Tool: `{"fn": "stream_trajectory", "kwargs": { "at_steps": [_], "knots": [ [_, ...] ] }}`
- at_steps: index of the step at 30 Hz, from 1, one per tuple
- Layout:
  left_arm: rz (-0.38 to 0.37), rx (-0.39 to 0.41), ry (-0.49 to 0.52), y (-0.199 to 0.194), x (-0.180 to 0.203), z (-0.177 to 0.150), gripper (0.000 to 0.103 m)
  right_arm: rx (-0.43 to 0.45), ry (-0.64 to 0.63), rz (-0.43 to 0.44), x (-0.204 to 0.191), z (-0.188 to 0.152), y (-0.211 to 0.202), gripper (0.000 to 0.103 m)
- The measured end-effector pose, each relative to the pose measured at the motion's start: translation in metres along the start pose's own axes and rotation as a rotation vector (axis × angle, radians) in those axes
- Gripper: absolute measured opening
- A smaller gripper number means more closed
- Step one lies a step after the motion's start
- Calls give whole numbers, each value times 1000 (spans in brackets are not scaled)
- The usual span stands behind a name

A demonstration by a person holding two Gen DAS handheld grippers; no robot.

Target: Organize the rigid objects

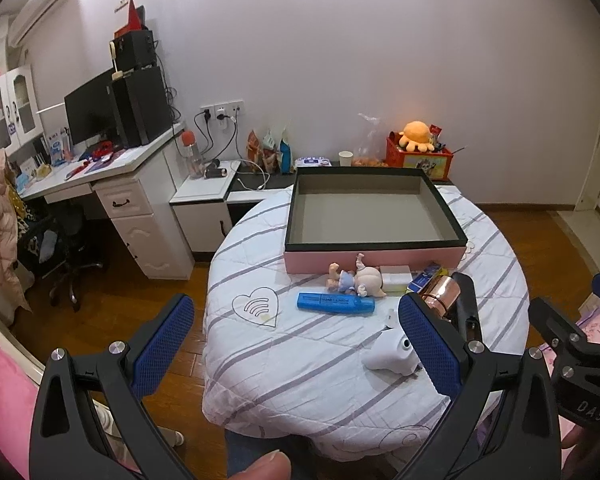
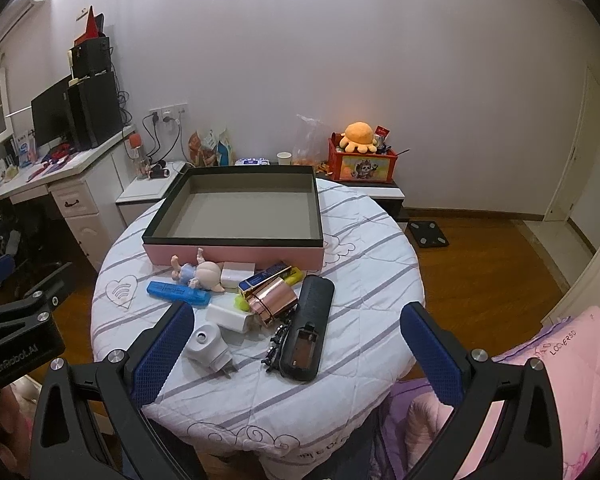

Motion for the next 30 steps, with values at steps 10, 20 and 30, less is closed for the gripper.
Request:
{"fn": "stream_trajectory", "kwargs": {
  "at_steps": [10, 20, 30],
  "knots": [
    [-5, -18, -9, 2, -1, 0, 103, -1, 4, 1, -1, -1, -1, 103],
    [-45, -127, -22, 55, -1, -26, 103, -98, 21, 5, 4, -17, 43, 103],
    [-100, -287, -66, 137, -1, -68, 103, -195, 30, -3, 9, -38, 95, 103]
  ]
}}
Point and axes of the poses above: each gripper's, at about its wrist camera, not at the fingertips, and y roughly the way its jaws point, x to its right, z to its top, the point moved 1 cm from there along y, roughly the way its jaws point, and after that the axes turned 14 degrees about x, right-handed, at the moved point
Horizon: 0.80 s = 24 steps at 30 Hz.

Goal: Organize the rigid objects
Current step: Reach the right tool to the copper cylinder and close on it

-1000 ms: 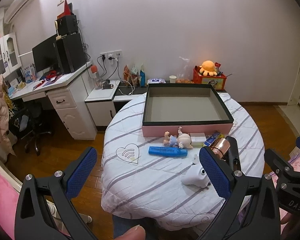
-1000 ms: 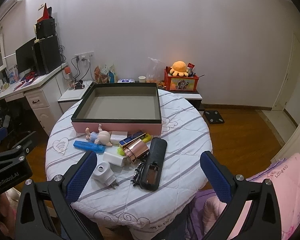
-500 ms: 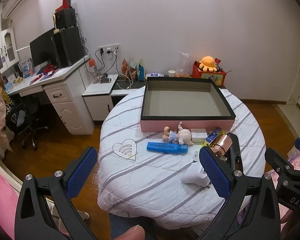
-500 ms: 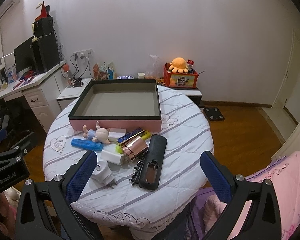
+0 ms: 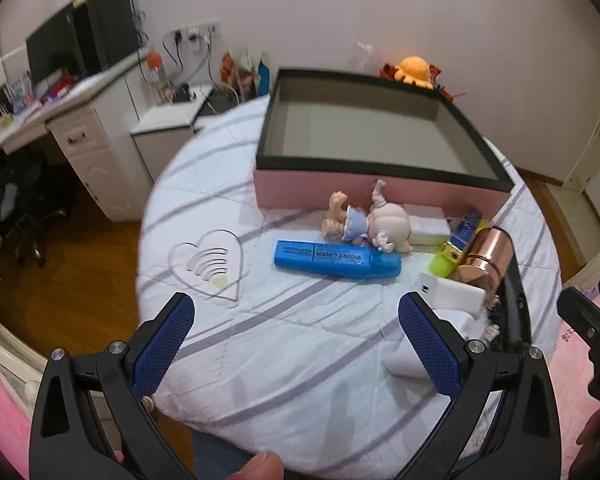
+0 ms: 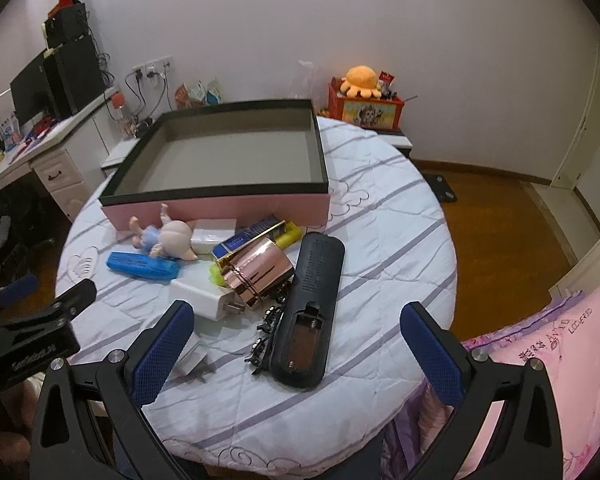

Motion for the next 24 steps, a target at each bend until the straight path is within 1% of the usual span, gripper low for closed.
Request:
{"fn": "stream_trajectory", "kwargs": {
  "at_steps": [5, 11, 16, 19, 24],
  "knots": [
    [-10, -36, 9, 23, 5, -3, 103, -32, -1, -14, 2, -3, 18, 103],
    [-7, -55, 33, 34, 14, -9, 103, -112, 16, -18, 9, -21, 48, 103],
    [-8, -71, 37, 39, 18, -12, 103, -149, 21, -48, 11, -31, 67, 103],
    [-6, -77, 34, 41, 16, -12, 103, -156, 22, -61, 10, -35, 73, 103],
    [-7, -84, 31, 46, 15, -9, 103, -159, 43, -57, 13, -34, 78, 103]
  ]
}}
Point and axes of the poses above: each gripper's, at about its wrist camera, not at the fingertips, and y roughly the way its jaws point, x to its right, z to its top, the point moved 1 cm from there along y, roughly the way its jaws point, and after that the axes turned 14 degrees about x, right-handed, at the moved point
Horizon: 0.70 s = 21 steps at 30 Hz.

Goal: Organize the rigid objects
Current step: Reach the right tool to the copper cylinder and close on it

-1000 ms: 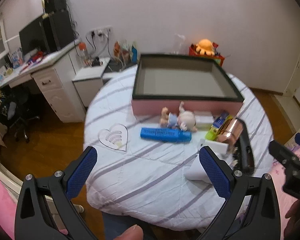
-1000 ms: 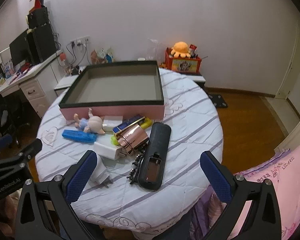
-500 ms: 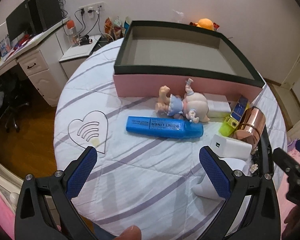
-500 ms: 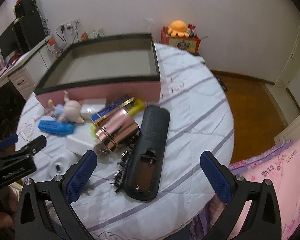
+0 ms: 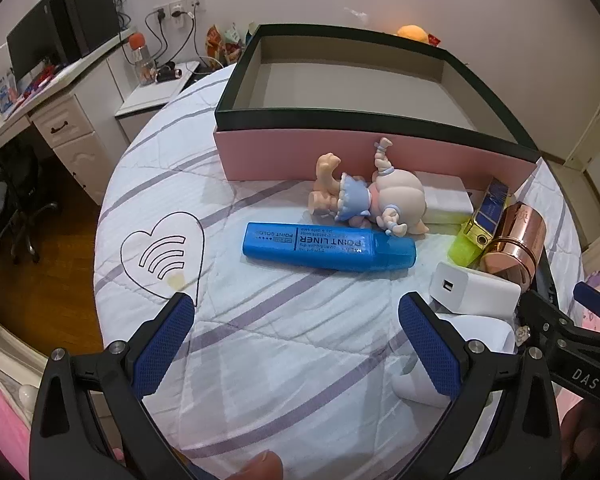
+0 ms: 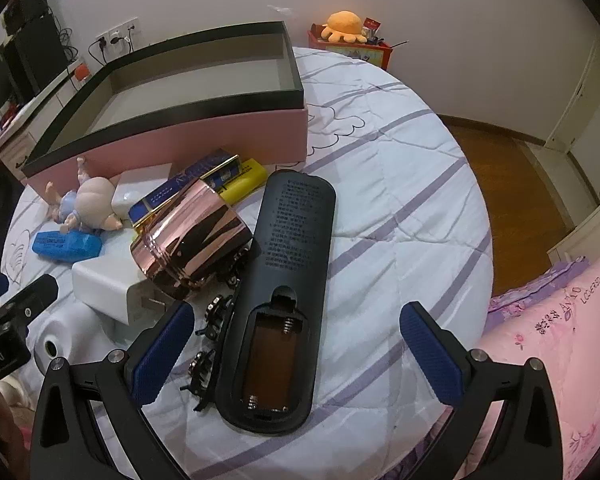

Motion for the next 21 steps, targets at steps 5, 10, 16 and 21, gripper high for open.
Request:
{"fn": "stream_trajectory", "kwargs": {
  "at_steps": [5, 10, 16, 21],
  "knots": [
    [0, -2, -1, 4, -3, 1, 103, 15, 15, -5, 2, 2, -4, 103],
    [1, -2, -1, 4, -3, 0, 103, 52, 16, 11, 3, 12, -11, 103],
    [7, 2, -3, 2, -5, -1, 103, 78, -81, 52, -14, 20, -10, 103],
    [17, 5, -15, 1, -8, -1, 103, 77, -174, 92, -28, 29, -7, 103]
  ]
}}
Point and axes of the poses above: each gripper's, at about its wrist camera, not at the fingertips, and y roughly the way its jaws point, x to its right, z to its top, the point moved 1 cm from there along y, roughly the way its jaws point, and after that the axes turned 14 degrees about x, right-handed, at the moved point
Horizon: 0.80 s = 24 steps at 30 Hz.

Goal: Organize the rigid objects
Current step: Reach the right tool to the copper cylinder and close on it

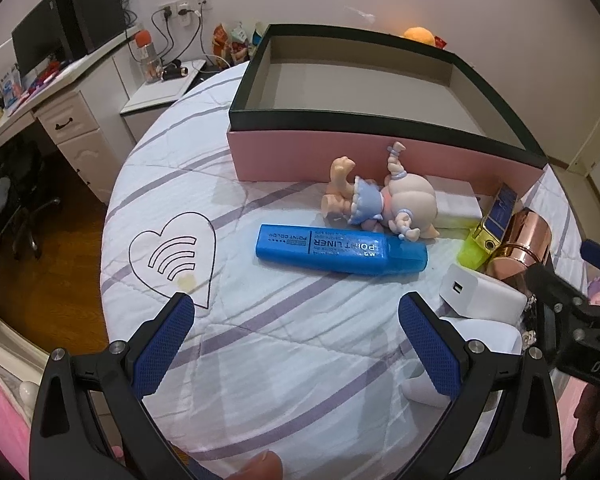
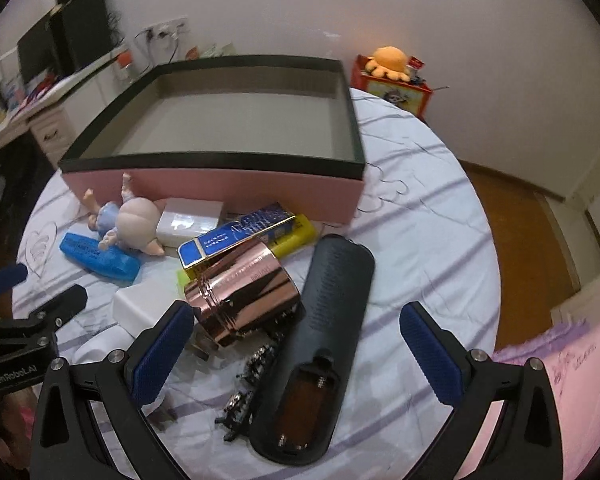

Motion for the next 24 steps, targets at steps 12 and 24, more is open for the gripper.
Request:
{"fn": "stream_trajectory", "kwargs": {
  "at_steps": [12, 24],
  "knots": [
    [11, -3, -1, 1, 2, 0, 103, -47, -246, 124, -16, -2, 39, 84],
    [27, 9, 16, -4, 8, 3, 103, -46, -164, 215, -9, -1, 33, 57]
  ]
}}
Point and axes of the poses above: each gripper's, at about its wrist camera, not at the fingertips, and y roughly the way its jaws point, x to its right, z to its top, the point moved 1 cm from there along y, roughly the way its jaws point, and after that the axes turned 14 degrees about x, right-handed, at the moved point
